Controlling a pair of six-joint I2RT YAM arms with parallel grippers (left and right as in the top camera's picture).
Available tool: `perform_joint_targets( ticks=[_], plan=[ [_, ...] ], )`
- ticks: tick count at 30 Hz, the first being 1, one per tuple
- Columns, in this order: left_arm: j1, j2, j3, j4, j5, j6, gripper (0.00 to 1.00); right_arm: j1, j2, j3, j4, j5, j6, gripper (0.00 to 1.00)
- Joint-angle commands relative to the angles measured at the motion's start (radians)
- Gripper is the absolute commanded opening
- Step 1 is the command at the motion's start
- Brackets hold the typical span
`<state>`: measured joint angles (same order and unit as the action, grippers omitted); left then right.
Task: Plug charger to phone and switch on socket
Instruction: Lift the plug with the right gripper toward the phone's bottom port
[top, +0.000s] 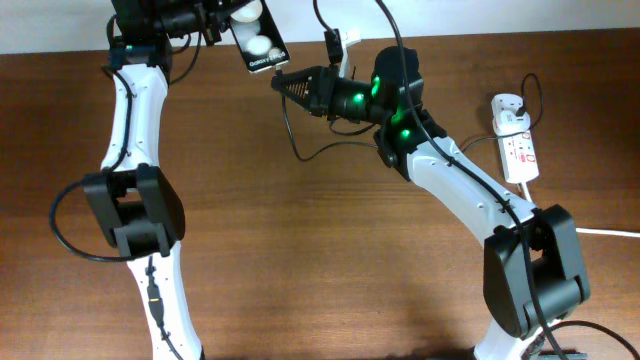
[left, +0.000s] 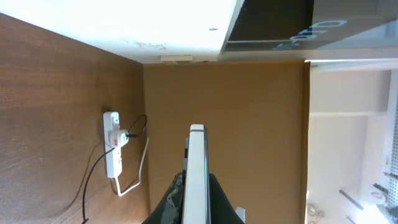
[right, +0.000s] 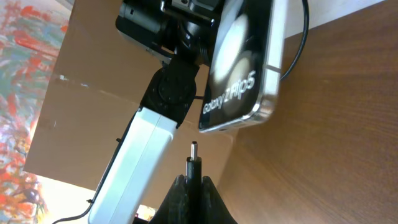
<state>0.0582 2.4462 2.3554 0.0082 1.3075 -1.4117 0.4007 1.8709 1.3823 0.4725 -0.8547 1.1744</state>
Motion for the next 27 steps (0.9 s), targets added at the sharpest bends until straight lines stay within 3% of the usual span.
perform_joint_targets(
  ticks=[1, 2, 7, 19, 27],
  plan=[
    [0.006, -0.019, 0.019, 0.014, -0.022, -0.036, 0.0, -0.002, -0.017, 0.011, 0.007, 0.006, -0.027, 0.04],
    [0.008, -0.019, 0.019, 0.035, -0.021, -0.036, 0.0, -0.002, -0.017, 0.011, 0.006, -0.031, -0.09, 0.04],
    [0.01, -0.019, 0.019, 0.051, -0.013, -0.044, 0.0, -0.002, -0.011, 0.011, 0.003, -0.064, -0.119, 0.04],
    [0.01, -0.019, 0.019, 0.097, 0.028, -0.095, 0.0, -0.003, 0.058, 0.011, 0.027, -0.054, -0.116, 0.04],
    [0.03, -0.019, 0.019, 0.098, 0.035, -0.095, 0.0, -0.003, 0.196, 0.011, 0.327, -0.164, -0.005, 0.04]
  ],
)
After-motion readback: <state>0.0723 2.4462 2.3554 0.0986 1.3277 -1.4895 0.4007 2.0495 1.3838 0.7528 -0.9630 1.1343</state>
